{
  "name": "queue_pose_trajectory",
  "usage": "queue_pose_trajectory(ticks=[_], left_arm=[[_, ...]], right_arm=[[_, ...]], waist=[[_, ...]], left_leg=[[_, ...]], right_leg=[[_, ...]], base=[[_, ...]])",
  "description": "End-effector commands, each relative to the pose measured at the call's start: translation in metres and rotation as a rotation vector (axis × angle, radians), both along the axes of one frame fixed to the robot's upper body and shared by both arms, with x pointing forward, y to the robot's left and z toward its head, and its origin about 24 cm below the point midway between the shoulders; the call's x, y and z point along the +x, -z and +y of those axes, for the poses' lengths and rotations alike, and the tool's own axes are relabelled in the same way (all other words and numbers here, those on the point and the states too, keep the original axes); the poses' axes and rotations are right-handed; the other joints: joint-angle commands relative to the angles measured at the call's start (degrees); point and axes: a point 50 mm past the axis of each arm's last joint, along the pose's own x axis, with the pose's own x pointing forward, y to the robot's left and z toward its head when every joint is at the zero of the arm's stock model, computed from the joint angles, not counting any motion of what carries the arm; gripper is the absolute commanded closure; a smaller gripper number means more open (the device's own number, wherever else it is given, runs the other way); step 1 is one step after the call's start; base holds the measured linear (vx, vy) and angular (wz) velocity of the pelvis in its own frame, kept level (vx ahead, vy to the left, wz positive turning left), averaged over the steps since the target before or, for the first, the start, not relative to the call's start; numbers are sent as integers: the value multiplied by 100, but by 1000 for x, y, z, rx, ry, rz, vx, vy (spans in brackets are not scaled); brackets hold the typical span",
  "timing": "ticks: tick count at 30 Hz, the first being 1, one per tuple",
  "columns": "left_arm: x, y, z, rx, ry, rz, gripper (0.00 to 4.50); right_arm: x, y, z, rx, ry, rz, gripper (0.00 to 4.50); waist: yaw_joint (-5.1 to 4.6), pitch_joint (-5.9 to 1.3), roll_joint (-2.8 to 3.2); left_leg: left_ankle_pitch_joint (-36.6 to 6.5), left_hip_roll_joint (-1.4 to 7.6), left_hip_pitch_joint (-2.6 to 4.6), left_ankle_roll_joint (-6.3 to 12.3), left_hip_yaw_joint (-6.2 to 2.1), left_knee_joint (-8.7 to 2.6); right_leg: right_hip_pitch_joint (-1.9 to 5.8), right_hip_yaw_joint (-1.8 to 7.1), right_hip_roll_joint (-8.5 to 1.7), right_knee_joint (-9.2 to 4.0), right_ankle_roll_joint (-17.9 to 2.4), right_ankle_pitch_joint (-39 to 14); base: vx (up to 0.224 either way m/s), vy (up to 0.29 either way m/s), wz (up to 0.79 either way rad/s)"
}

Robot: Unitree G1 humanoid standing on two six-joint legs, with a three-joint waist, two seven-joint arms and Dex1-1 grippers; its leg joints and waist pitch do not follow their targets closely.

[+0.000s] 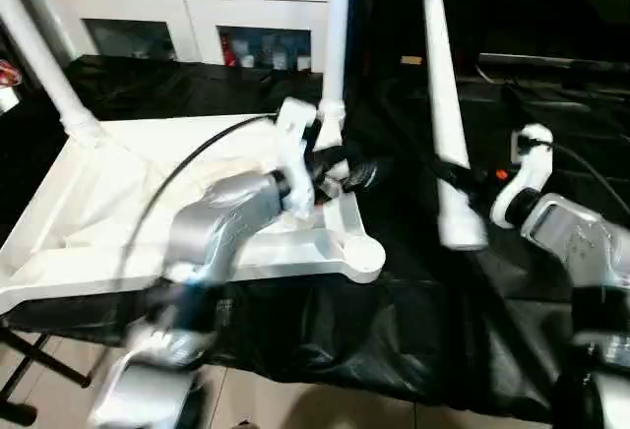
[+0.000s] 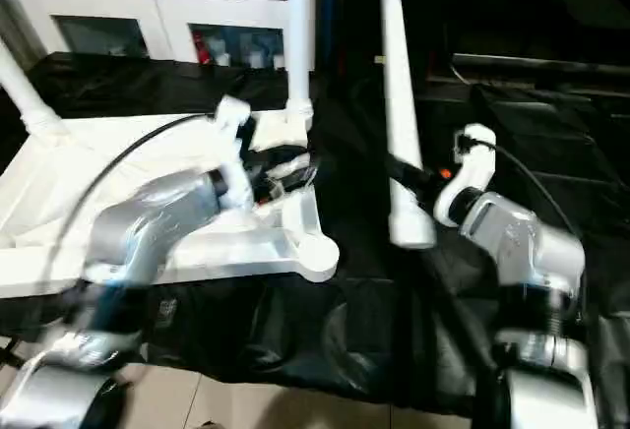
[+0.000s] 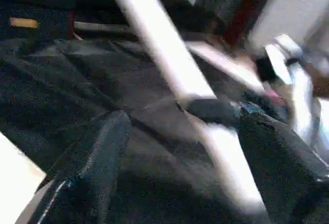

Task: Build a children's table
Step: Pick table leg

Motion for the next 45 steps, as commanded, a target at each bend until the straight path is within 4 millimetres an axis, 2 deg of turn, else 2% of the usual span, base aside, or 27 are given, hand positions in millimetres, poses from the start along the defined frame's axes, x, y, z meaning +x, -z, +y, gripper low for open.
queue_pose_trajectory(ticks=[1,3,4,8,10,13,15,16,17,19,25,32,37,39,45], left_arm=[[2,-9,-4,-70,-4,26,28],[2,-24,-17,-176,45,40,3],[2,-27,-20,-200,52,49,0],[2,-31,-25,-248,76,74,0],[1,-32,-28,-253,93,80,0],[0,-29,-32,-239,87,87,0],[0,-30,-34,-252,86,89,0],[0,-30,-34,-252,86,88,0],[0,-30,-34,-253,84,86,0],[1,-30,-33,-262,63,86,0],[3,-34,-28,-304,51,98,0],[-5,-37,-28,-361,122,83,75],[-4,-37,-29,-359,114,83,103],[-4,-37,-29,-363,112,83,128],[-3,-37,-28,-368,105,82,157]], right_arm=[[-7,-17,7,55,-76,-98,266],[-18,-22,21,87,-182,-159,266],[-21,-23,25,91,-205,-174,266],[-25,-23,32,90,-248,-189,266],[-28,-23,35,90,-273,-193,266],[-34,-26,40,100,-324,-206,266],[-37,-28,45,107,-355,-217,266],[-37,-28,45,108,-357,-218,266],[-38,-28,46,112,-364,-218,266],[-38,-28,47,111,-369,-219,266],[-38,-28,49,108,-375,-214,266],[-39,-28,51,119,-389,-207,266],[-39,-28,51,115,-388,-204,266],[-39,-28,51,112,-386,-204,266],[-38,-28,50,108,-383,-202,266]], waist=[[51,-412,-132],[64,-403,-138],[88,-412,-120],[80,-393,-136],[93,-383,-144],[111,-386,-132],[117,-390,-132],[113,-393,-156],[117,-395,-136],[116,-399,-133],[116,-406,-152],[120,-400,-144],[114,-399,-142],[116,-404,-140],[120,-408,-149]], left_leg=[[-458,120,21,355,-23,-327],[-390,121,5,378,-15,-322],[-367,127,11,398,-28,-320],[-421,119,0,380,-28,-327],[-437,112,-2,328,-25,-334],[-463,125,11,301,-34,-343],[-415,132,1,305,-44,-348],[-395,132,-1,307,-43,-348],[-368,135,3,314,-41,-345],[-335,138,-1,318,-45,-347],[-240,127,-7,353,-36,-333],[-258,134,-7,350,-34,-338],[-267,130,-8,327,-35,-336],[-234,132,-4,324,-35,-333],[-217,128,-8,343,-33,-327]], right_leg=[[373,142,-342,-423,-1417,-468],[365,145,-334,-424,-1425,-417],[363,142,-342,-421,-1419,-389],[357,142,-343,-445,-1373,-498],[351,148,-345,-472,-1264,-716],[345,146,-345,-478,-1207,-783],[352,147,-352,-466,-1173,-668],[354,144,-350,-465,-1170,-640],[346,143,-353,-459,-1192,-582],[353,142,-358,-453,-1209,-510],[359,141,-356,-437,-1255,-329],[357,139,-366,-439,-1268,-401],[362,142,-362,-446,-1221,-438],[358,141,-359,-439,-1218,-371],[368,142,-360,-431,-1237,-313]], base=[[0,0,0],[0,0,0],[0,0,0],[0,0,0],[0,0,0],[0,0,0],[0,0,0],[0,0,0],[0,0,0],[0,0,0],[0,0,0],[0,0,0],[0,0,0],[0,0,0],[0,0,0]])
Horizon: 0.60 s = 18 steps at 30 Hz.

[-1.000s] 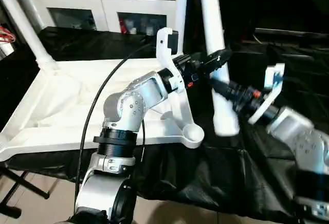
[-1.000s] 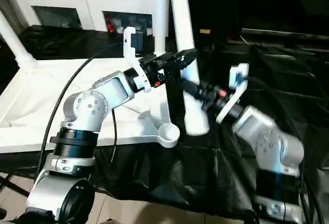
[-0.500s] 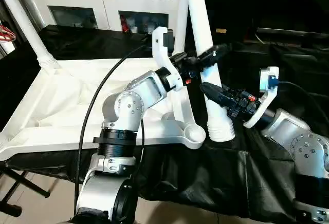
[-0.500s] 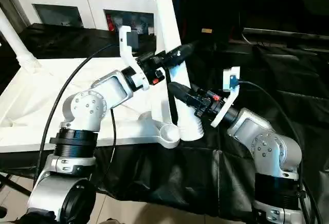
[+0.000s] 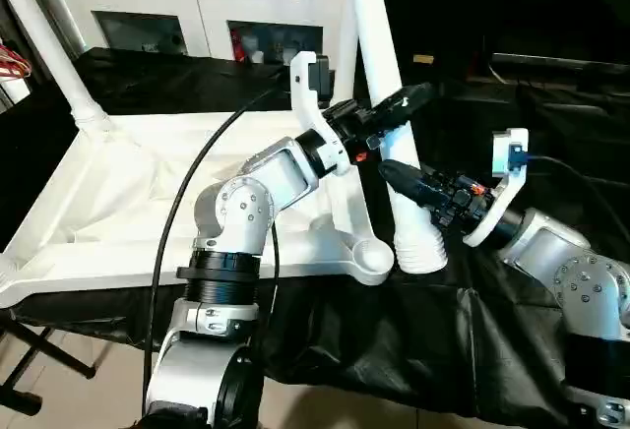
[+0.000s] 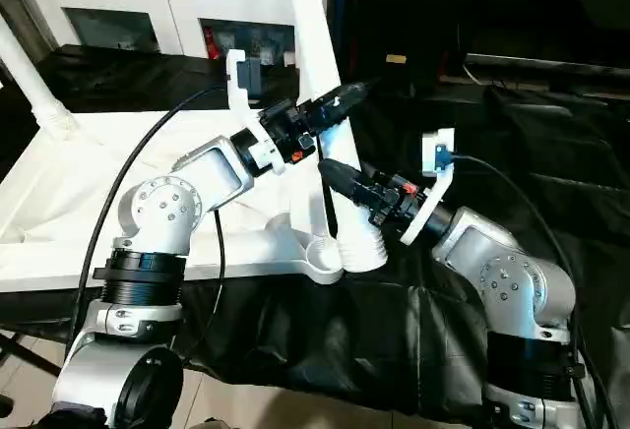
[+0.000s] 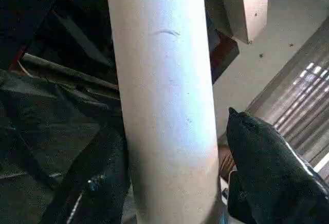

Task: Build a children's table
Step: Pick table leg

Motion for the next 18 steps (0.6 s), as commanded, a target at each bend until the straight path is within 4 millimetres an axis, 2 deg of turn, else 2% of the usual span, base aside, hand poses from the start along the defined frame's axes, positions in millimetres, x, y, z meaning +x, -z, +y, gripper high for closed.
queue_pose_trajectory(ticks=[1,2,3,6,8,10,17,18], left_arm=[[0,-2,-1,-8,-2,-6,167],[0,-2,-1,-9,-3,-6,182],[0,-2,0,-10,-8,0,189],[0,0,0,-1,-6,9,214],[0,1,-1,1,-6,12,214],[0,2,-1,8,-8,13,242],[0,1,-1,35,-37,-11,261],[2,0,-1,83,-83,-38,262]], right_arm=[[0,-6,1,-8,-2,-23,266],[0,-6,1,-9,-2,-23,266],[0,-6,1,-10,-2,-23,266],[1,-6,1,-13,-3,-23,266],[1,-6,1,-14,-4,-23,266],[1,-6,2,-16,-6,-23,266],[2,-6,2,-39,4,-30,266],[1,-6,4,-51,2,-34,266]], waist=[[24,-410,-147],[25,-412,-143],[21,-408,-165],[23,-409,-154],[26,-416,-165],[30,-411,-159],[26,-414,-155],[31,-413,-150]], left_leg=[[-197,128,23,303,-28,-323],[-194,131,25,305,-29,-322],[-199,128,22,309,-24,-322],[-203,130,24,307,-27,-320],[-165,128,24,314,-25,-316],[-166,129,25,319,-24,-318],[-169,127,22,320,-25,-313],[-179,133,21,318,-33,-320]], right_leg=[[367,153,-355,-369,-1247,-295],[365,153,-358,-367,-1251,-288],[368,152,-354,-371,-1251,-292],[365,152,-356,-371,-1242,-336],[370,154,-356,-361,-1242,-291],[365,152,-358,-365,-1247,-297],[370,152,-356,-361,-1253,-269],[370,151,-359,-373,-1221,-304]], base=[[0,0,0],[0,0,0],[0,0,0],[0,0,0],[0,0,0],[0,0,0],[0,0,0],[0,0,0]])
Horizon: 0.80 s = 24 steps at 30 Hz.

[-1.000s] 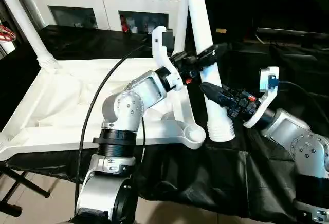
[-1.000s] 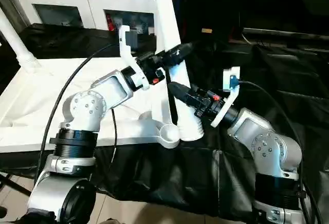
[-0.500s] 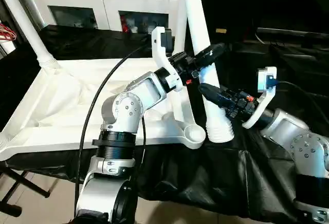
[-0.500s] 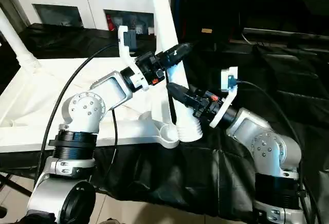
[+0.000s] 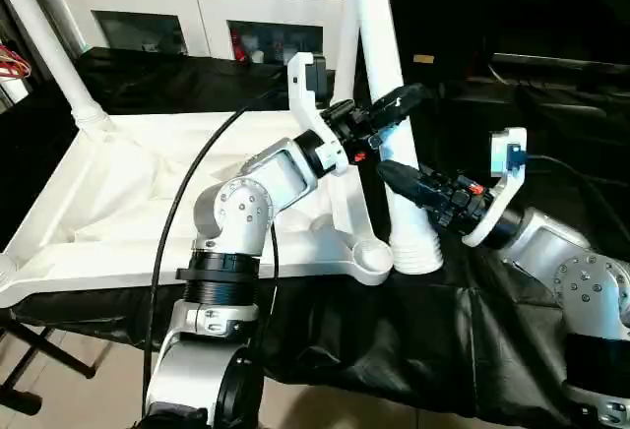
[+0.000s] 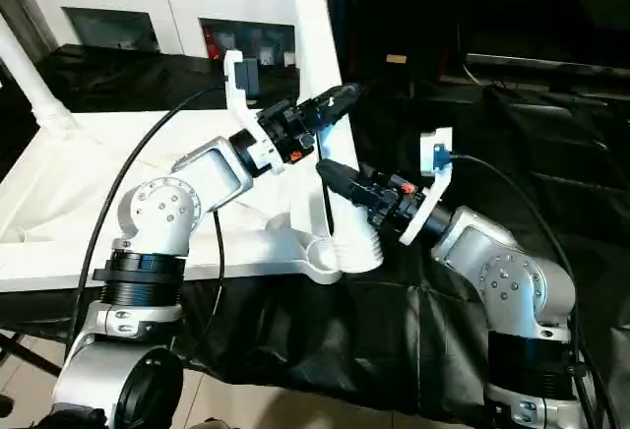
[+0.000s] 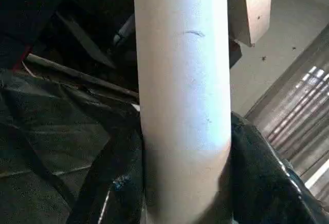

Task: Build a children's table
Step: Pick table leg

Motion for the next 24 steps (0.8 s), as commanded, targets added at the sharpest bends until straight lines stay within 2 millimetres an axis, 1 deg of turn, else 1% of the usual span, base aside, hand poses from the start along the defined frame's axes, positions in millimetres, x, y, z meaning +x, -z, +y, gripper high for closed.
queue_pose_trajectory(ticks=[1,2,3,4,5,6,7,8,9,10,11,13,14,15,16,18,20,21,23,24], left_arm=[[2,-2,0,75,-73,-44,262],[2,-2,0,84,-84,-49,262],[4,-4,1,118,-135,-67,262],[4,-4,1,121,-140,-69,262],[6,-5,2,141,-173,-82,262],[7,-7,2,173,-213,-101,264],[8,-8,3,207,-260,-116,264],[9,-8,2,228,-284,-122,265],[9,-11,2,258,-334,-147,265],[9,-11,2,269,-341,-155,265],[9,-11,1,285,-353,-169,265],[10,-12,1,313,-368,-190,265],[10,-12,1,321,-370,-197,265],[10,-13,1,327,-380,-204,265],[11,-13,2,331,-389,-209,265],[10,-14,1,327,-390,-213,265],[9,-14,-1,331,-389,-222,266],[9,-14,-2,337,-392,-229,266],[9,-13,-3,353,-399,-240,266],[9,-13,-2,364,-411,-246,266]], right_arm=[[1,-7,3,-32,2,-32,210],[1,-6,3,-44,10,-33,210],[4,-4,5,-103,36,-32,197],[4,-4,5,-109,39,-32,197],[5,-2,6,-150,55,-33,191],[6,0,8,-206,69,-34,175],[7,2,12,-246,82,-30,175],[9,5,15,-286,97,-20,159],[12,12,22,-375,130,5,159],[14,15,24,-410,148,19,156],[17,21,27,-467,176,39,144],[22,27,33,-533,232,56,142],[24,28,35,-543,245,57,142],[25,28,38,-542,250,54,142],[26,27,40,-528,247,50,142],[28,25,46,-504,242,43,142],[32,25,51,-509,250,33,142],[34,24,53,-508,260,30,172],[36,23,55,-512,273,26,179],[36,22,56,-521,269,17,192]], waist=[[22,-420,-150],[22,-421,-152],[22,-421,-152],[16,-421,-136],[13,-421,-151],[15,-417,-147],[0,-414,-158],[-12,-412,-152],[-14,-418,-146],[-26,-419,-132],[-45,-417,-136],[-52,-415,-139],[-60,-419,-132],[-56,-416,-130],[-48,-426,-118],[-19,-436,-110],[-21,-440,-116],[-29,-445,-135],[-21,-441,-125],[-17,-444,-135]], left_leg=[[-153,132,25,313,-29,-316],[-131,130,22,312,-29,-315],[-131,130,22,312,-29,-315],[-99,145,21,267,-44,-317],[-105,133,22,260,-36,-313],[-127,141,14,222,-46,-322],[-144,128,10,206,-37,-316],[-163,126,10,167,-45,-321],[-142,130,15,143,-50,-322],[-138,126,17,127,-50,-319],[-149,121,21,94,-49,-322],[-194,130,33,56,-43,-326],[-206,122,35,35,-41,-330],[-223,124,31,20,-39,-331],[-230,129,45,20,-35,-323],[-160,138,43,73,-39,-320],[-132,134,31,99,-36,-313],[-91,128,22,113,-34,-309],[-76,132,22,143,-34,-308],[-56,136,28,158,-33,-306]], right_leg=[[373,155,-353,-361,-1207,-268],[373,154,-351,-359,-1205,-230],[373,154,-351,-359,-1205,-230],[364,149,-346,-358,-1176,-209],[373,153,-346,-359,-1154,-201],[381,151,-354,-368,-1113,-252],[390,155,-348,-369,-1090,-260],[387,157,-344,-373,-1043,-309],[384,156,-350,-367,-1035,-304],[376,152,-343,-366,-1037,-306],[369,152,-340,-370,-1036,-347],[350,162,-342,-370,-1070,-380],[339,158,-338,-367,-1087,-403],[348,167,-344,-364,-1097,-355],[338,171,-340,-353,-1112,-299],[347,169,-339,-322,-1181,3],[352,165,-341,-309,-1226,140],[358,165,-342,-300,-1240,207],[352,166,-348,-300,-1241,206],[357,168,-346,-288,-1232,246]], base=[[0,0,0],[0,0,0],[0,0,0],[0,0,0],[0,0,0],[0,0,0],[0,0,0],[0,0,0],[0,0,0],[0,0,0],[0,0,0],[0,0,0],[0,0,0],[0,0,0],[0,0,0],[0,0,0],[0,0,0],[0,0,0],[0,0,0],[0,0,0]])
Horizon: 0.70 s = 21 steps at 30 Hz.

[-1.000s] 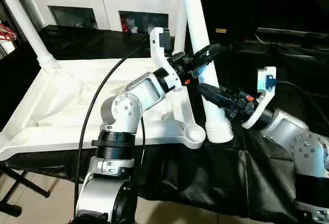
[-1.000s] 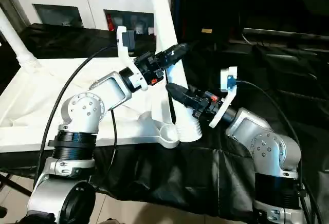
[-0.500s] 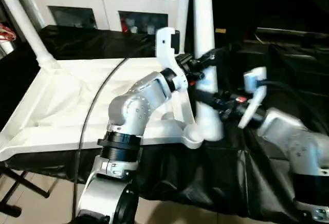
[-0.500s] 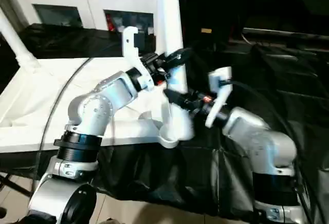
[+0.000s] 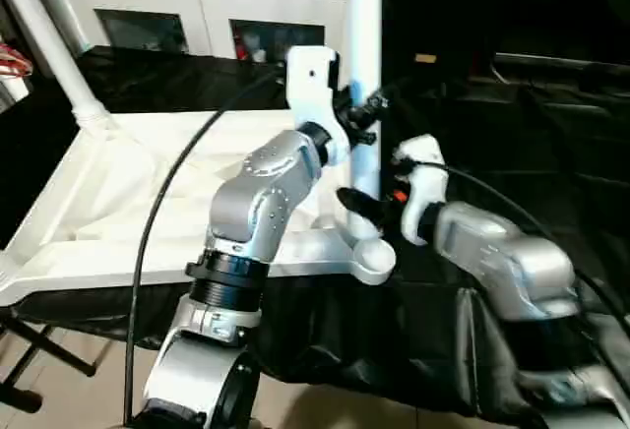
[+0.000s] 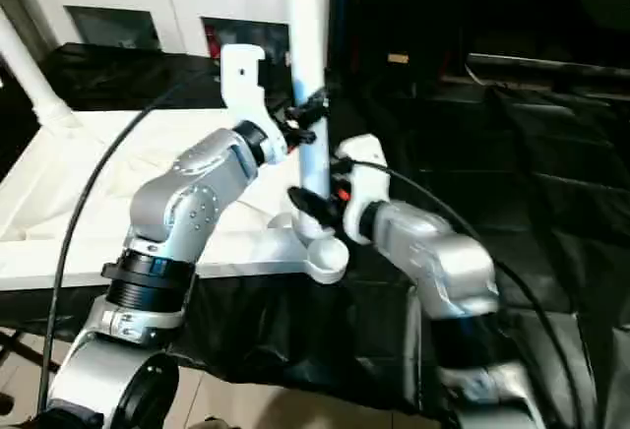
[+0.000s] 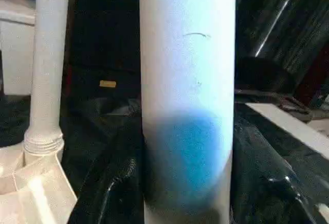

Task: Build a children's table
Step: Pick table leg

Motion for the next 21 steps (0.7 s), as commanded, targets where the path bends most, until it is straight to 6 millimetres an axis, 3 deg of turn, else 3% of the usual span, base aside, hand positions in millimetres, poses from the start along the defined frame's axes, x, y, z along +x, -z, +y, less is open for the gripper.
queue_pose_trajectory(ticks=[1,12,14,19,21], left_arm=[[-1,-10,-1,15,-13,-54,266],[3,-7,7,46,-70,-65,266],[5,-8,9,36,-84,-65,210],[2,-11,10,-71,72,-23,173],[-5,-6,10,-135,260,39,151]], right_arm=[[2,-3,0,-26,11,-22,208],[-1,-3,-2,-19,-28,-44,258],[-3,-3,-4,-10,-45,-50,259],[-17,-14,-8,110,-217,-82,259],[-27,-23,-13,220,-331,-104,259]], waist=[[-2,-445,-134],[6,-449,-96],[4,-450,-97],[25,-454,-101],[48,-455,-116]], left_leg=[[-63,137,59,160,-29,-312],[-120,136,58,151,-32,-304],[-128,132,54,158,-33,-302],[-176,133,55,248,-29,-292],[-205,123,61,315,-15,-283]], right_leg=[[372,168,-344,-283,-1252,230],[377,168,-348,-277,-1266,262],[383,168,-343,-276,-1283,291],[389,166,-349,-276,-1350,339],[393,169,-364,-255,-1459,365]], base=[[0,0,0],[0,0,0],[0,0,0],[0,0,0],[0,0,0]])
